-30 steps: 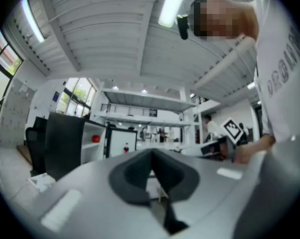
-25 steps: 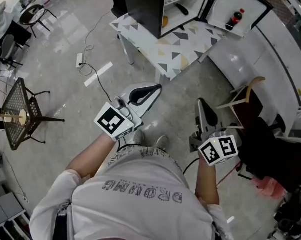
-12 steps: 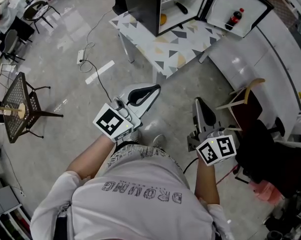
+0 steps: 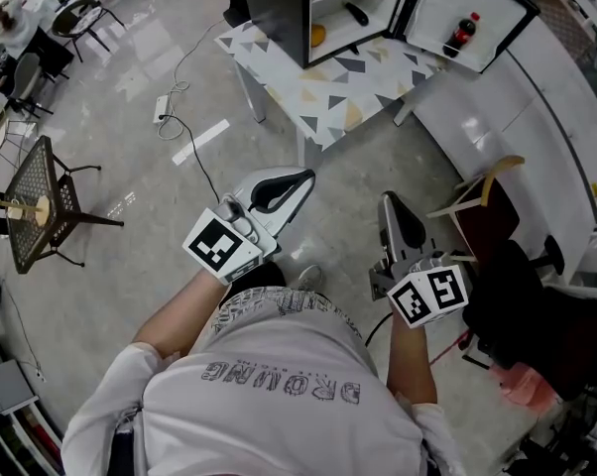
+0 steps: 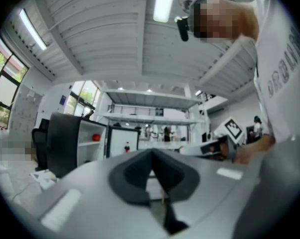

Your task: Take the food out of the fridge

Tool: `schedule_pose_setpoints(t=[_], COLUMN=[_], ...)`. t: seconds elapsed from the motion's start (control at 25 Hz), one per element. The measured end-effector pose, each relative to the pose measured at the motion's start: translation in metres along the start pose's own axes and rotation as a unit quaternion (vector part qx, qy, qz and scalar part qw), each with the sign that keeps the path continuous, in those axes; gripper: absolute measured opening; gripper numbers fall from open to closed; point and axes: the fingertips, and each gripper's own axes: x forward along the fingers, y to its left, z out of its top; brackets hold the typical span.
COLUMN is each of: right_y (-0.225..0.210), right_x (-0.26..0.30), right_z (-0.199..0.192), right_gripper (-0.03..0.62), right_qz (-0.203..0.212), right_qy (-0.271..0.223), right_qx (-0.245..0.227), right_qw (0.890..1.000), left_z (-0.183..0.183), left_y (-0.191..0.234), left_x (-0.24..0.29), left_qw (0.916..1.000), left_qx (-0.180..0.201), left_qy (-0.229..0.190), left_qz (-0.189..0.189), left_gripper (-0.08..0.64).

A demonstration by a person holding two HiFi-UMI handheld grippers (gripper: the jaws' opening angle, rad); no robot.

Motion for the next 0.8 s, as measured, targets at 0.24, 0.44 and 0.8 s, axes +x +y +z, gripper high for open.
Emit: schedule_pose_setpoints(t=[0.24, 0.44, 0.8], right_y=[-0.012, -0.021, -0.033], right_x=[-0.006, -0.004, 0.015], right_z=[0.0, 0.002, 0.004], right_gripper=[0.002, 0.002, 0.002], right_qz=[-0.002, -0.002, 0.0], right_qy=[0.0, 0.0, 0.0], right_qx=[0.005, 0.006, 0.003], right_qw=[1.0, 1.0, 1.0], left_z=[0.002, 0.002, -0.005], left_y=[-0.003, -0.001, 0.018], left_x=[0.006, 0.014, 0.026], left_qw=[1.0, 1.0, 0.9999], left_qx=[0.004, 0.002, 0.001], left_qy=[0.0, -0.002, -0.003], left_qz=[0.006, 0.008, 0.012], left_gripper=[0.008, 0.008, 0.008])
